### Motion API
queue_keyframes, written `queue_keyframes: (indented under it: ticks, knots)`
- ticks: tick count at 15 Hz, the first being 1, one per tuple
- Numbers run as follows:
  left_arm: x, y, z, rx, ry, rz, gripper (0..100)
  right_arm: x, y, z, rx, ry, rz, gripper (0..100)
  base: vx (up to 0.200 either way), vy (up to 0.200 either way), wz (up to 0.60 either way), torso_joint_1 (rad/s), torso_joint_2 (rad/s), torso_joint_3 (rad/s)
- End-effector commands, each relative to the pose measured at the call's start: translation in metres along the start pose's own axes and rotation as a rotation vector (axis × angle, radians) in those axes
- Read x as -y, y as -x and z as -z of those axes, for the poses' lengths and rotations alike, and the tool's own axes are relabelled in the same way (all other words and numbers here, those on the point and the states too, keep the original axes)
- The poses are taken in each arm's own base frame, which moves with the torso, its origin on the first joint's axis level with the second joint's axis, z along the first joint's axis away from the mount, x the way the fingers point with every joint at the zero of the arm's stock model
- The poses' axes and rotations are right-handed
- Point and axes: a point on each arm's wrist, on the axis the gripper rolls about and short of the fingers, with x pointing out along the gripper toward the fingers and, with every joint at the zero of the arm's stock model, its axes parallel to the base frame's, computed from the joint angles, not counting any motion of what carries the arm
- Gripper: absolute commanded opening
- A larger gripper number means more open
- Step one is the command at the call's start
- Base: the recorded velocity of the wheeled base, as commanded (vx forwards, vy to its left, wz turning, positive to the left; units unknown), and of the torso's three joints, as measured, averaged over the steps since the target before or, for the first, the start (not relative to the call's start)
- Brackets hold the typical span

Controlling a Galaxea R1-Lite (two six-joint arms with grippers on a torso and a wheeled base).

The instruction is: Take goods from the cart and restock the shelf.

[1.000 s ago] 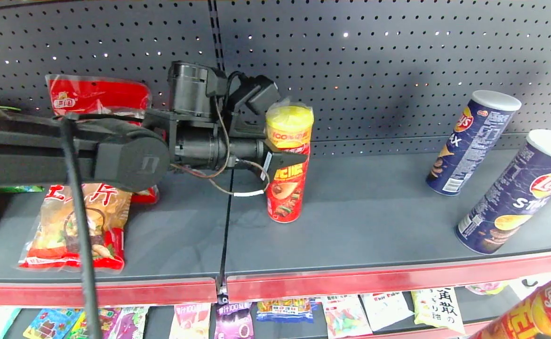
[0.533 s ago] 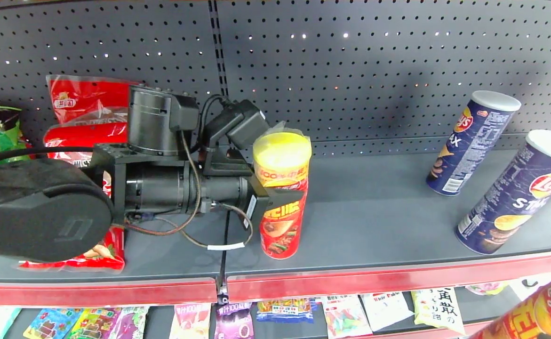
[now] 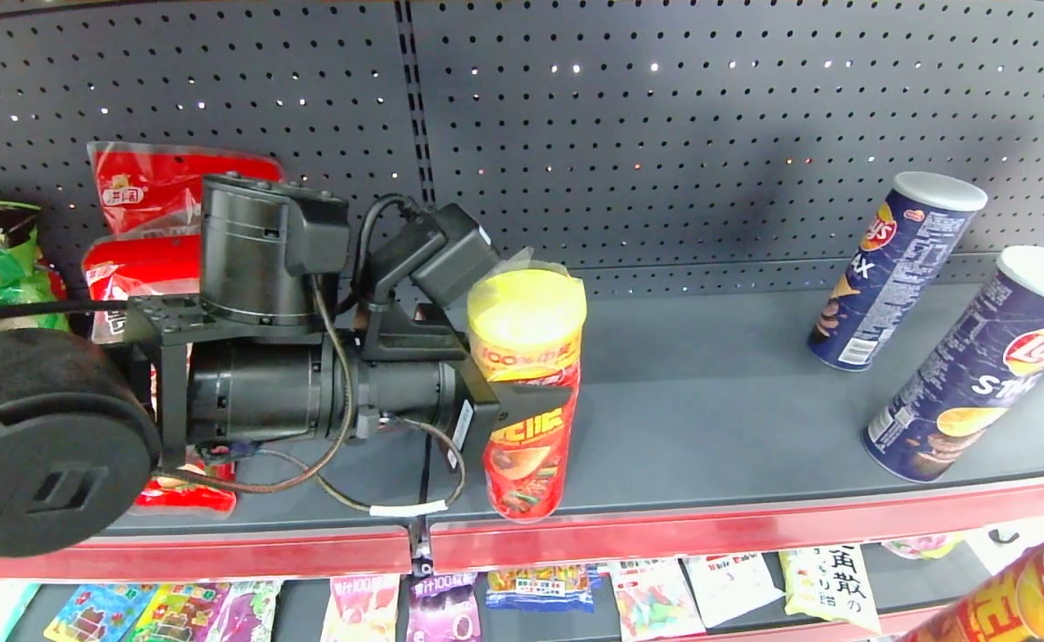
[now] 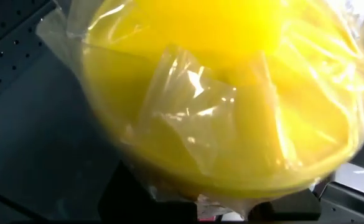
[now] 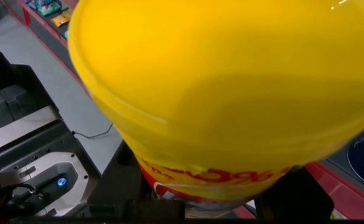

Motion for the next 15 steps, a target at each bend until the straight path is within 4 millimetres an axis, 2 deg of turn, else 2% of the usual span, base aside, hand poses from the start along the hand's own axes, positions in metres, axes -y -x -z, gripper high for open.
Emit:
queue_keyframes:
  ticks: [1,8,9,12,15]
  knots:
    - [0.002,0.002,0.001,-0.003,-0.003,-0.004,0,0.000,0.001,0.000,0.005,0.002,0.000,0,0.000,0.000,0.00,0.000,0.00,0.000]
    - [0.002,0.002,0.006,-0.024,0.003,-0.026,0,0.000,0.001,-0.002,0.009,0.005,0.001,0,0.000,0.000,0.00,0.000,0.00,0.000]
    - [0.002,0.002,0.006,-0.024,-0.002,-0.026,100,0.001,0.000,-0.003,0.008,0.005,0.001,0,0.000,0.000,0.00,0.000,0.00,0.000]
    - [0.002,0.002,0.006,-0.023,-0.001,-0.028,100,0.002,-0.002,-0.008,0.008,0.005,0.001,0,0.000,0.000,0.00,0.000,0.00,0.000]
    - [0.006,0.009,0.009,-0.029,0.005,-0.032,100,0.010,-0.012,-0.024,0.006,0.004,0.004,0,0.000,0.000,0.00,0.000,0.00,0.000]
